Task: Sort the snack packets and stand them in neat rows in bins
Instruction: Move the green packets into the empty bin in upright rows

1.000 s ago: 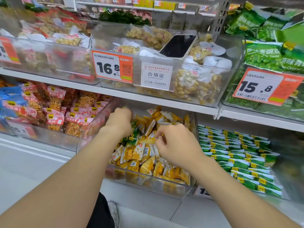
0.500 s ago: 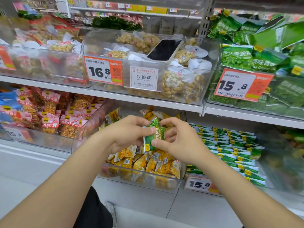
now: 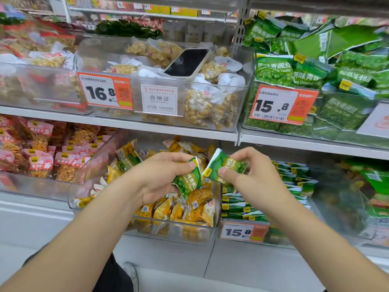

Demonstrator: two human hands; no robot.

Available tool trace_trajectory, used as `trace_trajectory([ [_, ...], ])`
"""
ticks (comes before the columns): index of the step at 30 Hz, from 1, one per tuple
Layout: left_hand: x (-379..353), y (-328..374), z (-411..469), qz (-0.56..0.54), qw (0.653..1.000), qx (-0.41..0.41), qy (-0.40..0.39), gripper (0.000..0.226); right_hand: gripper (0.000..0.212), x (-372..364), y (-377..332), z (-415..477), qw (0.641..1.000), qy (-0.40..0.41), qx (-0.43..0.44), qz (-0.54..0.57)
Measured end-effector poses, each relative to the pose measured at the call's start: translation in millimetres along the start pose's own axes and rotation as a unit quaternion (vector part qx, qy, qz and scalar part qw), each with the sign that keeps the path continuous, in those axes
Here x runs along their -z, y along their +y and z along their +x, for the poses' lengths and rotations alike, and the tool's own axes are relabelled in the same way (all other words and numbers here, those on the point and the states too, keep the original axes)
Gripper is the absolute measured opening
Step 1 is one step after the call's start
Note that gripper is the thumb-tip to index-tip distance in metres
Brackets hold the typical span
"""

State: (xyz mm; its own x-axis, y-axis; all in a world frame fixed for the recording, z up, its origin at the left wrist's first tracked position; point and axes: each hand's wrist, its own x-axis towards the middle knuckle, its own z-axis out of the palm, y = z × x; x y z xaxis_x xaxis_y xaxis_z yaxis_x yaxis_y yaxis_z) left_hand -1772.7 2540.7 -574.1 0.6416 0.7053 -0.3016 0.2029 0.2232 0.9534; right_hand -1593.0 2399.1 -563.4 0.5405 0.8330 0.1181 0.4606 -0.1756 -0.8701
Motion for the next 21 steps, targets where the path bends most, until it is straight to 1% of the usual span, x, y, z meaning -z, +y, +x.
trace_trajectory([
  [2, -6, -1, 1, 0.027, 0.999, -0.022, 0.019, 0.025, 0.036, 2, -2, -3, 0.986, -0.008, -0.074, 0.146],
  [4, -15, -1, -1, 0.054, 0.996, -0.057, 0.046, 0.020, 0.047, 7, -4, -7, 0.963, -0.035, -0.115, 0.242],
  [5, -21, -1, -3, 0.062, 0.993, -0.078, 0.057, 0.018, 0.046, 8, -5, -10, 0.952, -0.063, -0.123, 0.272],
  [7, -33, 0, -8, 0.070, 0.989, -0.117, 0.061, 0.015, 0.032, 9, -5, -13, 0.937, -0.123, -0.126, 0.302],
  [8, -39, 0, -10, 0.068, 0.988, -0.130, 0.056, 0.015, 0.026, 8, -2, -13, 0.938, -0.132, -0.123, 0.297],
  [10, -51, 2, -15, 0.045, 0.988, -0.137, 0.048, 0.016, 0.024, 5, 3, -13, 0.956, -0.101, -0.110, 0.254],
  [12, -58, 4, -18, -0.021, 0.991, -0.127, 0.028, 0.016, 0.028, 5, 6, -11, 0.965, -0.060, -0.108, 0.230],
  [14, -63, 6, -22, -0.093, 0.986, -0.135, -0.020, 0.018, 0.039, 7, 4, -10, 0.954, -0.056, -0.115, 0.272],
  [15, -65, 5, -23, -0.094, 0.984, -0.147, -0.037, 0.027, 0.044, 10, 3, -10, 0.947, -0.061, -0.115, 0.294],
  [17, -66, 0, -23, -0.039, 0.982, -0.177, -0.045, 0.050, 0.048, 15, 1, -13, 0.952, -0.076, -0.100, 0.278],
  [19, -67, -5, -22, 0.004, 0.977, -0.208, -0.037, 0.065, 0.038, 20, 2, -16, 0.974, -0.075, -0.069, 0.204],
  [20, -67, -6, -21, 0.021, 0.975, -0.219, -0.030, 0.068, 0.031, 22, 5, -16, 0.984, -0.064, -0.046, 0.157],
  [21, -67, -6, -20, 0.041, 0.972, -0.229, -0.026, 0.071, 0.029, 23, 7, -17, 0.991, -0.048, -0.029, 0.121],
])
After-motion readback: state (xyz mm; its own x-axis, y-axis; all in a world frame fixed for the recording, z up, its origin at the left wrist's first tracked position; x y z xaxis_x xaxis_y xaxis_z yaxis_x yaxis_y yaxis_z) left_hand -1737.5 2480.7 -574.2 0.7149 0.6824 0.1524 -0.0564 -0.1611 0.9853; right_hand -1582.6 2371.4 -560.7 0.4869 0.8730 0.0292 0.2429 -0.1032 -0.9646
